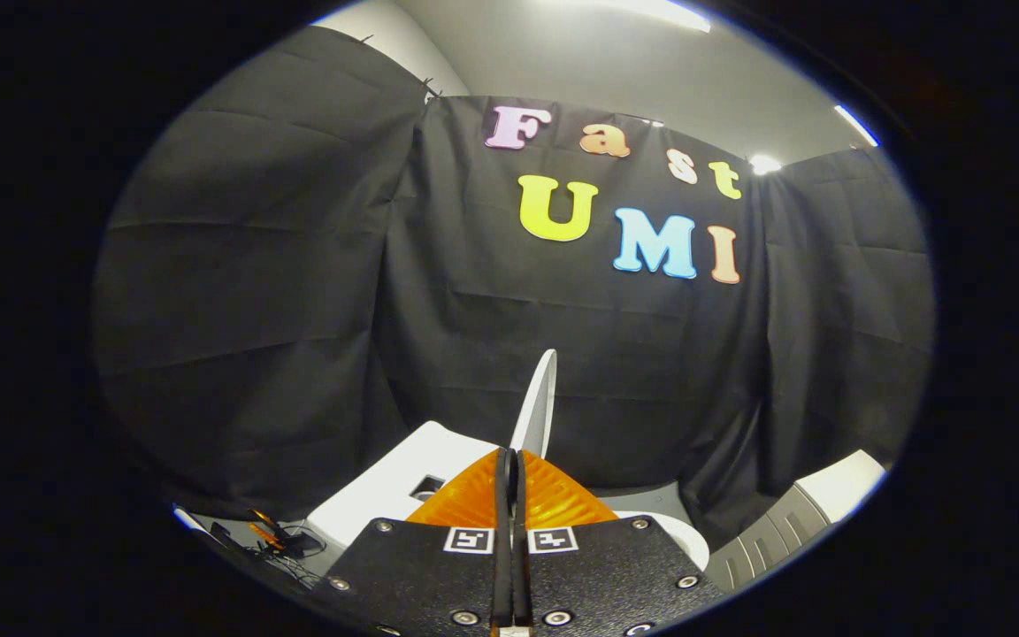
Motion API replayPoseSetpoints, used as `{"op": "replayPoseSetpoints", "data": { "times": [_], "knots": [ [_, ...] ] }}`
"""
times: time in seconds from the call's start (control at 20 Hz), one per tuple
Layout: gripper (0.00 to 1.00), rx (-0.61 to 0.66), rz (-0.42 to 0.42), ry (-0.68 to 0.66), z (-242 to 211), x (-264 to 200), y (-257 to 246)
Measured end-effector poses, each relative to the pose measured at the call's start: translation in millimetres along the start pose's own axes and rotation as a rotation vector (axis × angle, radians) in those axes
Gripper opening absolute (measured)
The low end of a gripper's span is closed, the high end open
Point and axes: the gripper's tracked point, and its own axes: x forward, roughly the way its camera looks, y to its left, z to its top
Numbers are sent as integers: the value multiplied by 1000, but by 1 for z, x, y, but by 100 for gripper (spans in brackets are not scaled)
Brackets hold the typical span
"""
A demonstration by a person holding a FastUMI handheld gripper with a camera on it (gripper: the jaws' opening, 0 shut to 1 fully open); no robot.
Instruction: Open the toilet lid.
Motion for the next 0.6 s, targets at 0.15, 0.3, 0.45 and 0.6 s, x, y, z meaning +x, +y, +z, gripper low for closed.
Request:
{"op": "replayPoseSetpoints", "data": {
  "times": [0.15, 0.3, 0.45, 0.6],
  "knots": [
    [0, 15, 34, 9, -1, 5, 21],
    [0, 8, 55, 18, 1, 9, 37],
    [0, 11, 71, 25, -2, 13, 53],
    [0, 13, 85, 29, 0, 18, 68]
  ]
}}
